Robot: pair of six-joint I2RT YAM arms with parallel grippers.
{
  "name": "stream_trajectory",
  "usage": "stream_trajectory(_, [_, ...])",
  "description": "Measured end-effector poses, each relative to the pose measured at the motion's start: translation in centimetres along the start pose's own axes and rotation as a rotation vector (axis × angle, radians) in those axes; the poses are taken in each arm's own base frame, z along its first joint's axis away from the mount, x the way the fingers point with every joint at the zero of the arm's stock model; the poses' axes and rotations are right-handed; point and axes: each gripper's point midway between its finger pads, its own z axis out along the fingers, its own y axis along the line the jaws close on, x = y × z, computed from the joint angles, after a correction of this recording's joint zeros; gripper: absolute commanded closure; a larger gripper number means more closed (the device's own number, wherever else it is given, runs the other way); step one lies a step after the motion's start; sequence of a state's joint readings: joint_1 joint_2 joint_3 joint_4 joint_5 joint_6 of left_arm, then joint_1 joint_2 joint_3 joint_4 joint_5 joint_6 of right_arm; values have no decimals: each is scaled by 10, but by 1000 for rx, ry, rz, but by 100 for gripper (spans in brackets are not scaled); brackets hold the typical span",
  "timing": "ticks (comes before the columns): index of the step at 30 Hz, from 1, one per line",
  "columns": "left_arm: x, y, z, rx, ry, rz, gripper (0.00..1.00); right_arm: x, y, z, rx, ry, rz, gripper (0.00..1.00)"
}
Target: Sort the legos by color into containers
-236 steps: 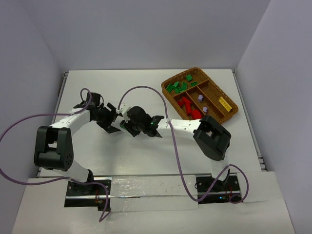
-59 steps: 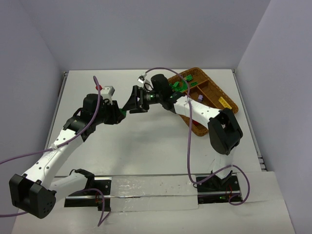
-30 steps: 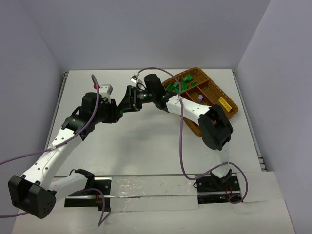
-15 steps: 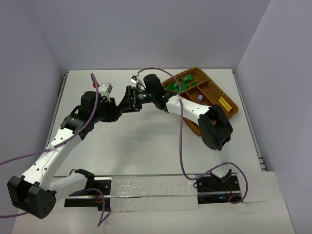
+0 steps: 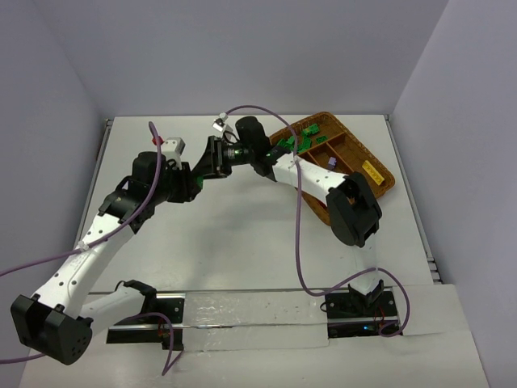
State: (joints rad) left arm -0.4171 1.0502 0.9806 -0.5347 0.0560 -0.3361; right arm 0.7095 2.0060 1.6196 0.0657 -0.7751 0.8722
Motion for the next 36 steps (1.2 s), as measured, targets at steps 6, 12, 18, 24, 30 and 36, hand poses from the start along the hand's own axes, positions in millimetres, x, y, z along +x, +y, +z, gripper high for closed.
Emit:
stream_trajectory(6, [0,1,-2,-4,-3,1,100,1,-1,0,1,2,4,54])
stream_trajectory(12, [1,1,-1,-5,1,1,100,4,-1,0,-5,14,2,43])
stream_trajectory(18, [1,1,-1,-6,1,1,100,11,-6,0,-4,33,11,44])
stream_trajectory(24, [1,1,-1,-7,2,0,100,13,-6,0,-9,43,13,59])
stream_trajectory(30, [2,1,-2,-6,6,2,100,15,-5,0,-19,47,14,92])
stream_trajectory(36, [3,2,-2,-6,11,4,100,16,-5,0,-47,39,62,95])
